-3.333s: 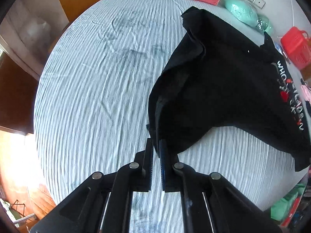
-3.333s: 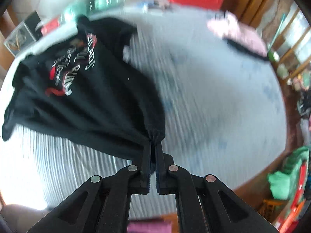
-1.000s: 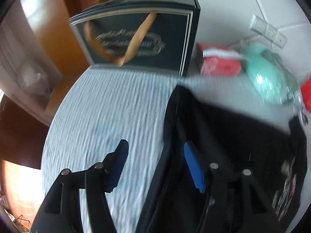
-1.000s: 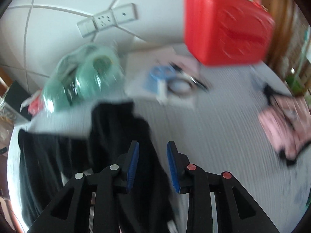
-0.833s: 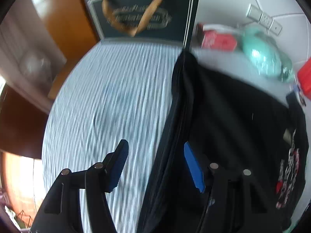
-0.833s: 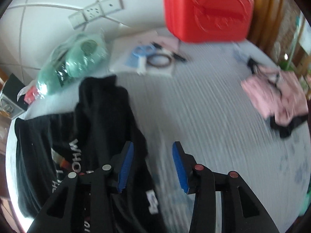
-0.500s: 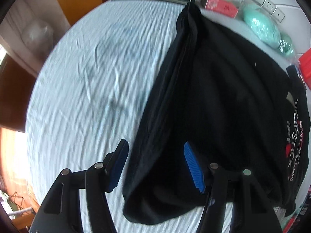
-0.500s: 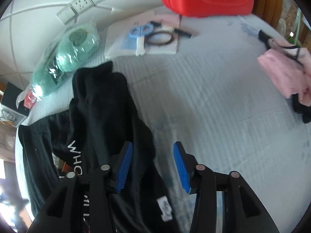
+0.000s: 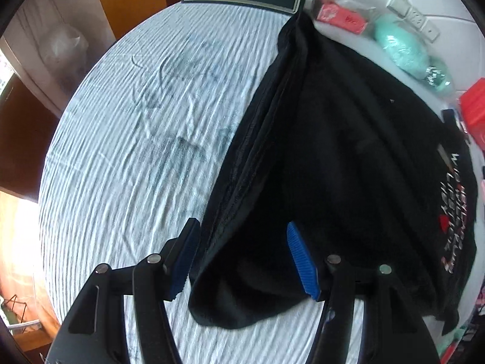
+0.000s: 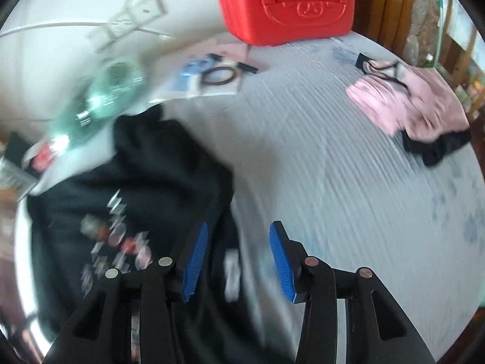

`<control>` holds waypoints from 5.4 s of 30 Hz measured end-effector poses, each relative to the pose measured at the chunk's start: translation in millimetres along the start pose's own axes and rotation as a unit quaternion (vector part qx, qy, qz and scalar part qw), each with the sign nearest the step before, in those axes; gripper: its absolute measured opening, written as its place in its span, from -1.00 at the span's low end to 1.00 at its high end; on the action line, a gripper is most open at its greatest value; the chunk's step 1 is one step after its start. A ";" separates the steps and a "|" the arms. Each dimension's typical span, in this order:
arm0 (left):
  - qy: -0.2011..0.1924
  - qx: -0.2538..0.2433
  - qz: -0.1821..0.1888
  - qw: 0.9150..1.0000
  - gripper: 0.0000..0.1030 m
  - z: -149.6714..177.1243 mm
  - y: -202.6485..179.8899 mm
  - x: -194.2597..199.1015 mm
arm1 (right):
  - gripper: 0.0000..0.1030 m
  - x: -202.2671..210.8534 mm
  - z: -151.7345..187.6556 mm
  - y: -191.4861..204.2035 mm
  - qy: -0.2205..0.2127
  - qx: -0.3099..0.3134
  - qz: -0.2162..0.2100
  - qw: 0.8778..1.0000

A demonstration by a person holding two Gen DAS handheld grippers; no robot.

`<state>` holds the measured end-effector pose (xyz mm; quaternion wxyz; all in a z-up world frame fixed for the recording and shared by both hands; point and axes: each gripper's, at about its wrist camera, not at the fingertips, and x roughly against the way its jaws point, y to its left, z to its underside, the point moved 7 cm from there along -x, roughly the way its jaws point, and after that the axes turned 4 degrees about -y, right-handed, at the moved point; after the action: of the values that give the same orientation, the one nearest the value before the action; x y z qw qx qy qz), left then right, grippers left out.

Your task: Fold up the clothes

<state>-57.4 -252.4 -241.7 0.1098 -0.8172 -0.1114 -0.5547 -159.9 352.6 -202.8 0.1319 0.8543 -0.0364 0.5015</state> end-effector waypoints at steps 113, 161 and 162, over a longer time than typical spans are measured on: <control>-0.020 -0.084 0.036 0.996 0.31 29.6 -60.3 10.6 | -0.68 41.1 171.7 11.5 0.134 0.082 -0.058 0.986; 0.048 -0.079 0.002 0.996 0.44 -230.5 -105.1 -134.4 | 0.01 -133.8 -140.4 50.7 0.112 0.016 -0.004 0.994; 0.048 -0.086 -0.008 0.995 0.44 -231.3 -105.4 -139.5 | 0.01 -140.8 -143.0 54.2 0.115 0.018 -0.004 0.993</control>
<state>-343.7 -230.7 -282.3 0.0400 -0.7950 -0.0648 -0.6018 -361.2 328.0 -248.5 0.1216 0.7935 -0.0088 0.5962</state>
